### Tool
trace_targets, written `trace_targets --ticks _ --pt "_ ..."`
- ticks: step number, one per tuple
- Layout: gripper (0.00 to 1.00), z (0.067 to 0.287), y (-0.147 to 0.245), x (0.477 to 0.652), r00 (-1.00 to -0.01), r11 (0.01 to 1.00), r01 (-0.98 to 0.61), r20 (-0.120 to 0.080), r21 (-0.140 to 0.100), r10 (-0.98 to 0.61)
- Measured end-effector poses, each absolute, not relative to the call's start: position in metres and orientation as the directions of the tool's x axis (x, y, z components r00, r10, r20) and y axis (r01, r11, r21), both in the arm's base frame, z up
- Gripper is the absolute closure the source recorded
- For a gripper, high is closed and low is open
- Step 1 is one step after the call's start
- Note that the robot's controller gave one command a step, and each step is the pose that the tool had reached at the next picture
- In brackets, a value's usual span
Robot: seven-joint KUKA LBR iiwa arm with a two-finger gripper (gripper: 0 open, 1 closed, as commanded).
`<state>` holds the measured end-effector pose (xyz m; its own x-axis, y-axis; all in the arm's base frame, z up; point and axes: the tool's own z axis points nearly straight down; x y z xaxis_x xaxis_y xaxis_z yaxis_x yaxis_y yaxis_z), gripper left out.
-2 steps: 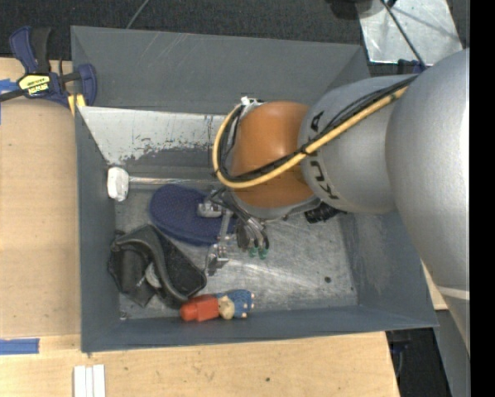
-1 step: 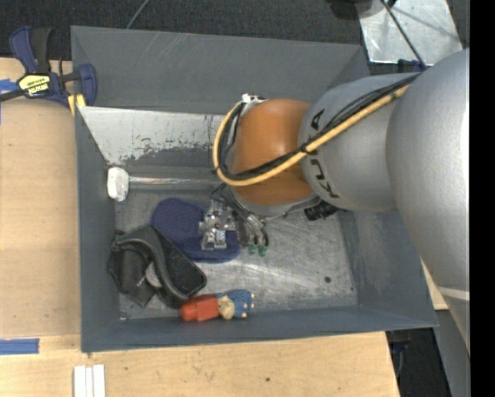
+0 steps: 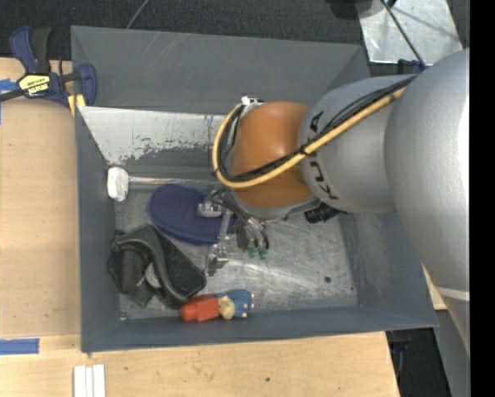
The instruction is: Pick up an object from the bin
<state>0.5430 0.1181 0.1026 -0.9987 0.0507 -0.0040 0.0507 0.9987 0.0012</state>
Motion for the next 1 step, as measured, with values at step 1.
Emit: trace_targets --ticks 1 --pt "1.00 0.1053 0.1182 0.5461 -0.999 0.999 0.052 -0.015 0.004 0.052"
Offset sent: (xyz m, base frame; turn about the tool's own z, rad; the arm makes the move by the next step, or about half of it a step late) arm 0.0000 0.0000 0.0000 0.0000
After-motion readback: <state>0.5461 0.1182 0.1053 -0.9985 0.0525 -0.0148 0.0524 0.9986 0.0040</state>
